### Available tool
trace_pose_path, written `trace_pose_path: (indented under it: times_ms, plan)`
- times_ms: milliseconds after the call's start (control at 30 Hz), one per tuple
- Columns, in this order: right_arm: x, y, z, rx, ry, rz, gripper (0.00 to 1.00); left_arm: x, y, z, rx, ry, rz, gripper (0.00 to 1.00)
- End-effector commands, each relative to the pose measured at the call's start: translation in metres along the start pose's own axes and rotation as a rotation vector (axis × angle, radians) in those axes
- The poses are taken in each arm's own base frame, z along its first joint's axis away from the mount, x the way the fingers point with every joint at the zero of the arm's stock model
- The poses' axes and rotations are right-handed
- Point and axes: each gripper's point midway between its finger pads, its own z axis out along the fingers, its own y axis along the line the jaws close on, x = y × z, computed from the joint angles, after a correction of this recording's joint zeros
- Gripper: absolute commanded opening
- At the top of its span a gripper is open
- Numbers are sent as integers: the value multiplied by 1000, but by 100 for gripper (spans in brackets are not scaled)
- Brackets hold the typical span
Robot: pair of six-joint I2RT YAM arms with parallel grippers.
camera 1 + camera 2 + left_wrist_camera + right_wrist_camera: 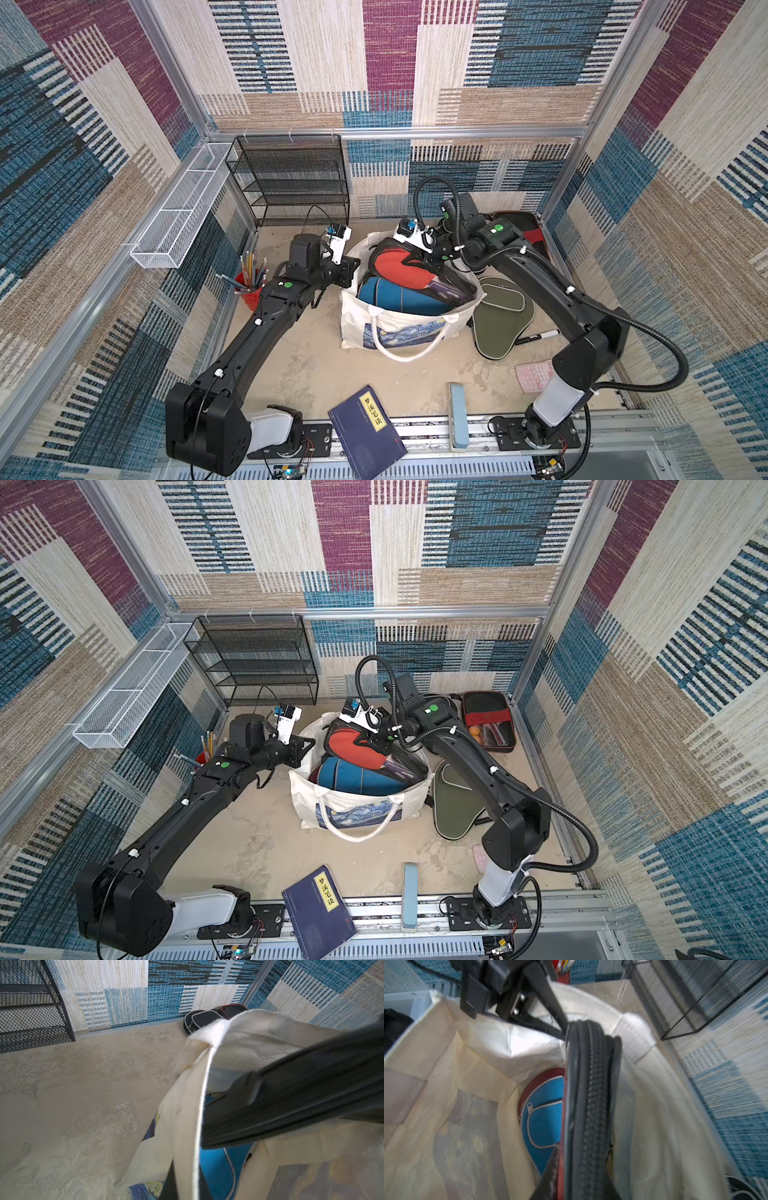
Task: Remove the ping pong set from the canvas bag
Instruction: Pick up the ping pong set from the canvas bag, then place the ping pong set at the center of the board.
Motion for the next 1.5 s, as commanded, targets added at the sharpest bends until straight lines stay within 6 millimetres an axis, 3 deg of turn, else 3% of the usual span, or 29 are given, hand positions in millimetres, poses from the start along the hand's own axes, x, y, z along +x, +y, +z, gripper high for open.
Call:
trace_pose_path:
  times_ms: [0, 67, 300, 533, 700, 767, 1033, 1267, 1367, 1467]
  plan:
    - [-46, -18, -25, 113, -166, -47, 0, -25, 2, -8, -36, -60, 85, 3]
    - [-53, -21, -35, 142, -191, -46, 0, -31, 2, -11, -43, -64, 98, 12]
    - [-85, -36, -75, 225, -350, 11, 0, -60, -6, -30, -52, -109, 164, 62]
    - [-109, -52, -106, 212, -514, 127, 0, -81, -35, -49, 75, -150, 227, 83]
    - [-130, -35, -125, 40, -644, 157, 0, -93, -76, -59, 332, -188, 206, 91]
    - [-135, -26, -131, -22, -683, 147, 0, -100, -87, -61, 408, -209, 183, 99]
    - [-142, -3, -143, -212, -790, 171, 0, -126, -109, -69, 603, -321, 124, 100]
    - [-132, 10, -140, -317, -859, 213, 0, -139, -122, -77, 752, -387, 87, 98]
    - [-130, 8, -138, -331, -877, 238, 0, -140, -124, -78, 792, -395, 73, 90]
    - [-128, 4, -133, -339, -885, 261, 0, -141, -127, -79, 822, -401, 64, 69]
